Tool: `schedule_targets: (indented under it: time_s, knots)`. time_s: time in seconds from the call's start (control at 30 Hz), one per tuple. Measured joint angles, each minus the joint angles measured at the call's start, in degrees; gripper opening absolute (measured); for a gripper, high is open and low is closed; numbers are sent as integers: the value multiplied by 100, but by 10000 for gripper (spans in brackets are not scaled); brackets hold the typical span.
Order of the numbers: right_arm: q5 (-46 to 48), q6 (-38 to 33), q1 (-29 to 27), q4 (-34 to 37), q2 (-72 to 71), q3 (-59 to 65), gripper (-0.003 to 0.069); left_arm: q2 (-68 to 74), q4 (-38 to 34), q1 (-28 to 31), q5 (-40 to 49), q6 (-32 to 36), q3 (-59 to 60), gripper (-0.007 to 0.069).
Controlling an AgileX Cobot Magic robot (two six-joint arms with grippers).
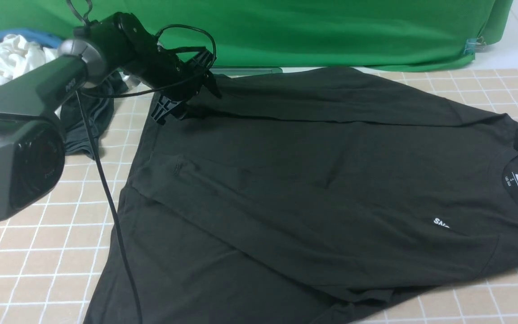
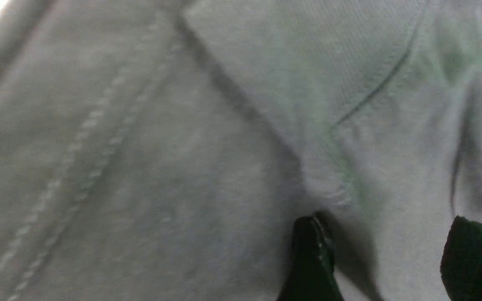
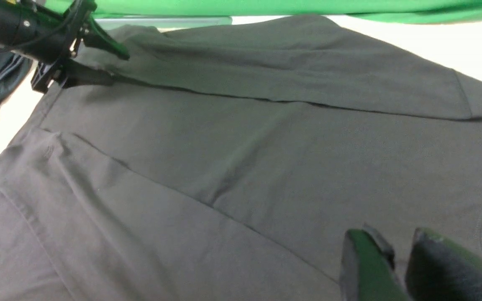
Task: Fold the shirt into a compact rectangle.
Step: 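Grab the top left corner of the dark shirt with the left gripper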
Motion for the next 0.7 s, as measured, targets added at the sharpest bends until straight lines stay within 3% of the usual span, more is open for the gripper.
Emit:
schedule_targets:
  time_s: [0.37,0.5,0.7]
  knots:
    - [-19,0,0,0,0,0,178,61,85,59,-507,-349,0,388]
    - [-19,0,0,0,0,0,178,122,78,59,-580,-396,-6,289]
    - [-19,0,0,0,0,0,178,189,55,102,-491,-433,-35,42]
